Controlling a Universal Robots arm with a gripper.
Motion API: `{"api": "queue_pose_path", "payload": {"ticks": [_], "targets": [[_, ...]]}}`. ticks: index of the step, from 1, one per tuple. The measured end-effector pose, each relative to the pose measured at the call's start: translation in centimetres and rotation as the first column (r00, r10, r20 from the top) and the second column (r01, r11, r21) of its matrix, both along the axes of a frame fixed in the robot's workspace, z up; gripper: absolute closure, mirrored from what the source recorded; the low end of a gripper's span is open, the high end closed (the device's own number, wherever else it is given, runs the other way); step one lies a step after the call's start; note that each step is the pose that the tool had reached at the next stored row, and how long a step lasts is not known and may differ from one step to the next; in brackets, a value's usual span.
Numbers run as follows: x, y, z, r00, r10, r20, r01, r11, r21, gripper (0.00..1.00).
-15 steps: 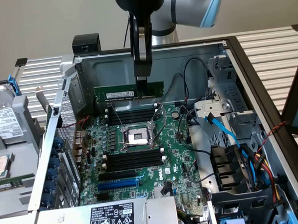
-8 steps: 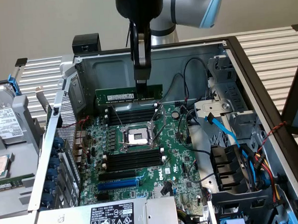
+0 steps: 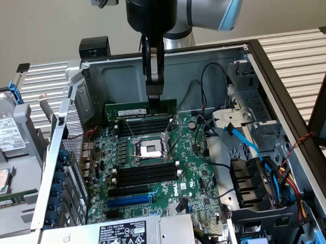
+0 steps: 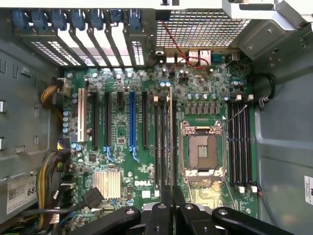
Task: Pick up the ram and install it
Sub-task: 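Insert the ram into the slot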
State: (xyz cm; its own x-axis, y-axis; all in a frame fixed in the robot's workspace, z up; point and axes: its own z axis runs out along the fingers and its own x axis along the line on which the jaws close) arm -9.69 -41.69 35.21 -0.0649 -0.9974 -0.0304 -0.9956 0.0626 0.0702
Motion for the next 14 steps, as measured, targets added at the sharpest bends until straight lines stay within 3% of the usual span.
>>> {"api": "queue_pose_path", "payload": {"ticks": [9,14], "targets": [[-0.8,0.23,-1.37,0.9999,-0.009,0.0086,0.009,1.0000,0.0000,0.87],[-0.8,0.40,-2.18,0.9999,-0.009,0.0103,0.009,1.0000,0.0001,0.87]]}}
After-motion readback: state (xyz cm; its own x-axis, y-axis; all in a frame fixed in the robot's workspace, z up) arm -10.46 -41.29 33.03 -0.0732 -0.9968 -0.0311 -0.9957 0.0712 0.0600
